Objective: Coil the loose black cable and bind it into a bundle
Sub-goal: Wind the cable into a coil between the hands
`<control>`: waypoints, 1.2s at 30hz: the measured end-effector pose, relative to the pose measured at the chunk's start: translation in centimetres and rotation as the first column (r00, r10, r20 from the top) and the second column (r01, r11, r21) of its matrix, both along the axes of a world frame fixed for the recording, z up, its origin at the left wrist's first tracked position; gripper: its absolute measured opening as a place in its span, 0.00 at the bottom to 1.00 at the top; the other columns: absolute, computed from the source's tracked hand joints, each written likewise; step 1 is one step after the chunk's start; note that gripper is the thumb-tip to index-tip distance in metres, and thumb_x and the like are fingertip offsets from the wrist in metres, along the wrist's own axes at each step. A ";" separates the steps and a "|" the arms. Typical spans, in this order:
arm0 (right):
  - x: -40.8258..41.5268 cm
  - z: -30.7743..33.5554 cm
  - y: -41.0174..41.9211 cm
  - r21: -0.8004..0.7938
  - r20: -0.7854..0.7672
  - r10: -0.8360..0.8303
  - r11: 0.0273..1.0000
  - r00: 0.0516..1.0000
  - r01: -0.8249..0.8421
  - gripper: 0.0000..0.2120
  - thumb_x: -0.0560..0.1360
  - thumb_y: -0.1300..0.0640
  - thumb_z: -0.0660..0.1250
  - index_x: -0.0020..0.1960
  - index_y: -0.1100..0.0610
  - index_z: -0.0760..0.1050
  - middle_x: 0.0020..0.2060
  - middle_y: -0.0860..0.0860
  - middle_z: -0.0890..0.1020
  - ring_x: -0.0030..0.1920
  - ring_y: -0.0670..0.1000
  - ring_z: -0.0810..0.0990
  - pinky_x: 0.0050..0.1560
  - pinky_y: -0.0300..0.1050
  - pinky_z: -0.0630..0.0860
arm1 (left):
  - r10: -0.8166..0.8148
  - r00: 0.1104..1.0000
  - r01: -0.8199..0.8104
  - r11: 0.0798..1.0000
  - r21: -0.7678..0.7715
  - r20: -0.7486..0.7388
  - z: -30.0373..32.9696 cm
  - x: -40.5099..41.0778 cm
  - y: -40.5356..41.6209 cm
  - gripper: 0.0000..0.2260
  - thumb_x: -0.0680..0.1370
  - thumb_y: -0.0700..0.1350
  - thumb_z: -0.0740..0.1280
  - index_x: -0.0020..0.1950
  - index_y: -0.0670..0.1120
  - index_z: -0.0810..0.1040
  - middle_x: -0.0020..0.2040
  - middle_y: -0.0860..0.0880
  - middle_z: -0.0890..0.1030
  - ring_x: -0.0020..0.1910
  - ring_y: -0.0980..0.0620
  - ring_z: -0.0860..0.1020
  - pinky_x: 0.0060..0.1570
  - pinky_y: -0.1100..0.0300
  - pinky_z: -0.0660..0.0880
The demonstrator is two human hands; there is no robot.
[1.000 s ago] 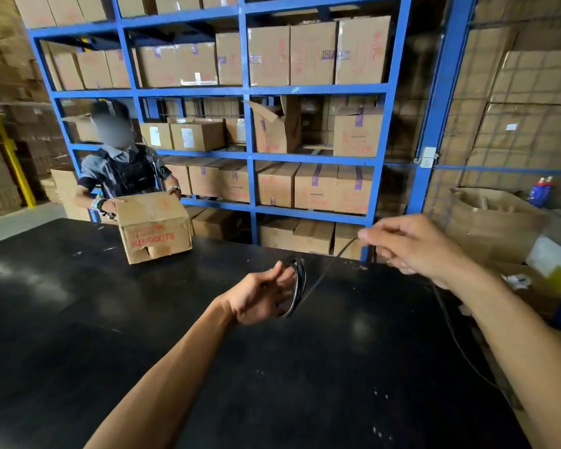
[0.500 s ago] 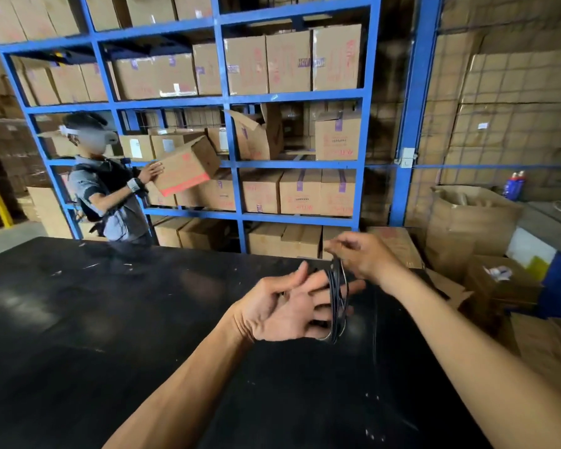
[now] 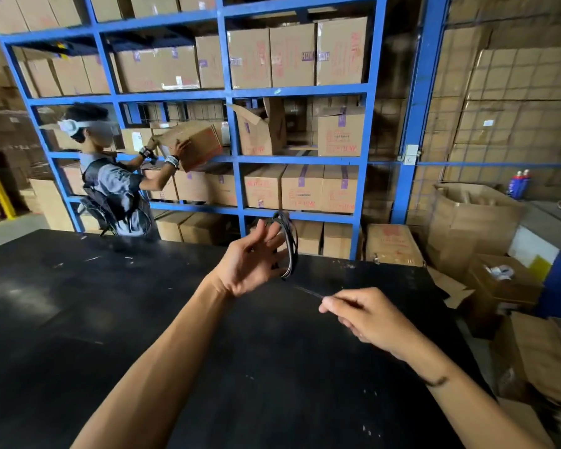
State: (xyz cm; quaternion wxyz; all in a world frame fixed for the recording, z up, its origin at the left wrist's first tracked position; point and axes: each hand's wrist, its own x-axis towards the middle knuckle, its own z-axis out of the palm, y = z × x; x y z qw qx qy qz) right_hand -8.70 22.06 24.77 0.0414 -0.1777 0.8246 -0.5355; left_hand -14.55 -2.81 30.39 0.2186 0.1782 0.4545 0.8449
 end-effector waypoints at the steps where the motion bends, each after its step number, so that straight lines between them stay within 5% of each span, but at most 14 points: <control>1: 0.0 1.0 0.4 0.028 -0.017 0.001 1.000 1.000 -0.001 0.09 0.79 0.45 0.68 0.47 0.46 0.86 0.27 0.45 0.74 0.25 0.44 0.68 0.24 0.38 0.64 | 0.013 1.000 -0.012 0.999 -0.041 0.018 -0.5 -0.1 -0.2 0.14 0.78 0.59 0.66 0.54 0.50 0.74 0.56 0.50 0.70 0.49 0.49 0.70 0.51 0.52 0.65; 6: -1.0 6.6 1.7 0.094 0.004 0.063 0.994 0.998 -0.063 0.08 0.77 0.47 0.70 0.47 0.49 0.87 0.27 0.44 0.76 0.24 0.44 0.67 0.23 0.39 0.62 | -0.017 0.999 0.025 0.976 -0.217 0.040 -3.6 -0.5 -0.4 0.21 0.84 0.59 0.51 0.46 0.54 0.81 0.46 0.56 0.79 0.47 0.56 0.77 0.48 0.57 0.73; 8: -1.6 8.4 1.8 0.082 -0.002 0.071 0.994 0.998 -0.070 0.06 0.78 0.52 0.70 0.48 0.48 0.87 0.29 0.45 0.79 0.24 0.43 0.68 0.23 0.38 0.64 | -0.026 0.995 0.053 0.951 -0.306 0.092 -4.3 -0.2 0.2 0.20 0.84 0.58 0.53 0.58 0.53 0.82 0.59 0.57 0.81 0.60 0.57 0.76 0.61 0.54 0.69; 11: -2.7 10.5 1.6 -0.012 0.018 0.041 0.999 0.999 -0.040 0.09 0.79 0.59 0.69 0.48 0.49 0.87 0.34 0.48 0.85 0.26 0.44 0.73 0.24 0.37 0.70 | -0.093 0.986 0.141 0.909 -0.393 0.138 -5.1 0.2 1.1 0.24 0.83 0.56 0.58 0.75 0.46 0.71 0.74 0.52 0.72 0.75 0.54 0.66 0.78 0.47 0.52; 16: -4.4 11.5 1.2 -0.007 -0.010 -0.016 1.000 1.000 0.016 0.09 0.79 0.62 0.69 0.48 0.53 0.87 0.38 0.52 0.88 0.28 0.44 0.79 0.25 0.35 0.74 | -0.191 0.966 0.242 0.903 -0.356 0.173 -4.9 2.3 2.5 0.31 0.80 0.56 0.64 0.78 0.41 0.66 0.77 0.42 0.68 0.73 0.50 0.66 0.74 0.57 0.57; 18: -4.9 11.1 1.4 0.051 -0.072 -0.030 0.998 0.997 0.033 0.09 0.79 0.61 0.69 0.48 0.51 0.86 0.39 0.50 0.89 0.30 0.43 0.80 0.26 0.34 0.74 | -0.301 0.949 0.315 0.881 -0.353 0.096 -4.7 2.9 2.6 0.29 0.83 0.58 0.57 0.80 0.44 0.62 0.79 0.39 0.64 0.73 0.48 0.68 0.72 0.54 0.60; 21: -5.4 9.8 2.1 0.069 -0.148 -0.071 0.994 0.986 0.082 0.07 0.78 0.56 0.71 0.48 0.46 0.87 0.42 0.47 0.89 0.33 0.43 0.82 0.29 0.35 0.76 | -0.422 0.906 0.384 0.857 -0.343 -0.040 -4.3 3.2 2.1 0.27 0.84 0.60 0.47 0.81 0.51 0.59 0.72 0.35 0.72 0.75 0.38 0.65 0.73 0.43 0.56; 23: -5.2 8.5 2.1 0.040 -0.178 -0.104 0.993 0.979 0.112 0.06 0.77 0.50 0.72 0.47 0.40 0.86 0.42 0.45 0.88 0.34 0.42 0.83 0.30 0.35 0.76 | -0.454 0.885 0.417 0.871 -0.260 -0.102 -4.2 3.1 1.9 0.27 0.84 0.59 0.46 0.81 0.49 0.59 0.60 0.36 0.79 0.72 0.34 0.67 0.71 0.40 0.58; 26: -4.8 6.0 1.6 -0.020 -0.173 -0.125 0.992 0.977 0.123 0.06 0.72 0.39 0.71 0.49 0.33 0.83 0.42 0.42 0.88 0.34 0.42 0.83 0.30 0.35 0.77 | -0.459 0.876 0.463 0.886 -0.005 -0.147 -3.7 3.3 2.2 0.27 0.84 0.58 0.48 0.78 0.44 0.62 0.43 0.39 0.76 0.57 0.34 0.75 0.68 0.36 0.54; 30: -4.1 3.1 0.4 -0.104 -0.176 -0.102 0.991 0.979 0.085 0.06 0.77 0.45 0.69 0.52 0.37 0.84 0.40 0.44 0.87 0.33 0.44 0.82 0.30 0.38 0.76 | -0.394 0.912 0.411 0.874 0.259 -0.117 -2.9 3.3 2.9 0.27 0.85 0.58 0.48 0.65 0.41 0.77 0.31 0.46 0.71 0.37 0.44 0.75 0.67 0.32 0.62; 33: -3.4 2.0 -0.1 -0.035 -0.195 -0.054 0.998 0.979 0.048 0.08 0.79 0.49 0.68 0.51 0.36 0.83 0.43 0.43 0.87 0.36 0.43 0.84 0.33 0.36 0.77 | -0.226 0.974 0.220 0.908 0.356 -0.025 -2.8 3.1 3.3 0.26 0.83 0.58 0.53 0.44 0.41 0.82 0.27 0.49 0.61 0.27 0.50 0.66 0.48 0.46 0.75; 36: -3.0 1.4 0.1 0.037 -0.200 -0.018 0.999 0.980 0.026 0.09 0.79 0.54 0.69 0.51 0.39 0.84 0.43 0.42 0.87 0.41 0.44 0.85 0.37 0.34 0.79 | -0.084 0.993 0.049 0.937 0.346 0.086 -3.3 2.8 3.6 0.27 0.83 0.58 0.55 0.33 0.42 0.77 0.24 0.51 0.57 0.24 0.52 0.57 0.30 0.56 0.69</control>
